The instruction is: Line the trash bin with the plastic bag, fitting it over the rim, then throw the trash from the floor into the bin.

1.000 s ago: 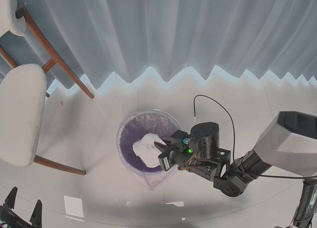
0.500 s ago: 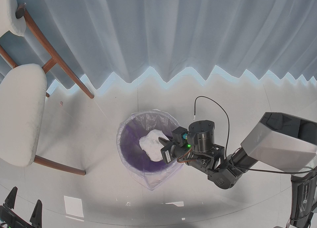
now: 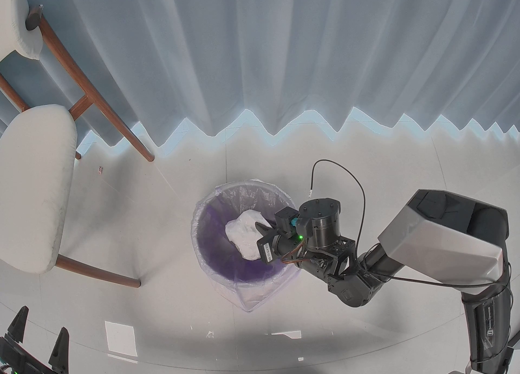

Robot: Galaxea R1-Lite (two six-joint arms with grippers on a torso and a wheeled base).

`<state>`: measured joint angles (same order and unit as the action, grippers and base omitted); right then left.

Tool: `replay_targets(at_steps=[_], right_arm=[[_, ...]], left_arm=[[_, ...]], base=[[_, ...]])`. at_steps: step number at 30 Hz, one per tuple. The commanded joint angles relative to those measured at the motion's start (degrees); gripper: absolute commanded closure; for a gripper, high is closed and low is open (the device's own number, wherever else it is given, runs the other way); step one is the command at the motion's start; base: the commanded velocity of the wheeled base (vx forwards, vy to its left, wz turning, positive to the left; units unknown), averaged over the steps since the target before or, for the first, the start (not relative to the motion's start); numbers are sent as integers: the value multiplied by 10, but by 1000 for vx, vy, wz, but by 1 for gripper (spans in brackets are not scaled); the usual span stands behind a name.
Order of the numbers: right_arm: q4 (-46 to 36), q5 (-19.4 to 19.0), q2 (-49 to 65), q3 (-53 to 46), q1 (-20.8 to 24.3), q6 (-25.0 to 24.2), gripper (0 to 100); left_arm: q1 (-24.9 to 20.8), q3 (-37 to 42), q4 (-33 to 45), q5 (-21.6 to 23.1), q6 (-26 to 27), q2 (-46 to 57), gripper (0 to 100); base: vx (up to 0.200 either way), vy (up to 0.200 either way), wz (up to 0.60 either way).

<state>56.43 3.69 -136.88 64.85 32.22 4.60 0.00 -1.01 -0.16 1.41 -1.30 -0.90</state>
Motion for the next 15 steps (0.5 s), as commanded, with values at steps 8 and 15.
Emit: replay_targets(at_steps=[8,15], right_arm=[[0,14,-35,43,6,-13,100],[-1,21,-41,50,4,-20,100]], left_arm=[[0,10,0,0,1,9,0],[0,10,0,0,-1,9,0]], base=[[0,0,0],[0,0,0]])
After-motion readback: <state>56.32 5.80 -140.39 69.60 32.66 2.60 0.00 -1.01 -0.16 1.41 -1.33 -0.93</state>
